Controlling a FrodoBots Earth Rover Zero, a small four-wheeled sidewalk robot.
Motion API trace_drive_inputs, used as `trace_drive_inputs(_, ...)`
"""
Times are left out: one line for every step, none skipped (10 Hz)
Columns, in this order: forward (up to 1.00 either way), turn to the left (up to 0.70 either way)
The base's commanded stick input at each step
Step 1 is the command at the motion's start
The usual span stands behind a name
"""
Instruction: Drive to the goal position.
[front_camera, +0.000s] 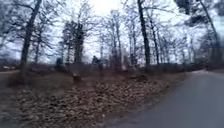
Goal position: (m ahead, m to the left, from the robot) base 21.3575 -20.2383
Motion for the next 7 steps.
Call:
trace_drive_inputs(0.00,-1.00)
trace_drive_inputs(0.00,-1.00)
trace_drive_inputs(0.00,-1.00)
trace_drive_inputs(0.00,-1.00)
trace_drive_inputs(0.00,-1.00)
trace_drive_inputs(0.00,-1.00)
trace_drive_inputs(0.00,-1.00)
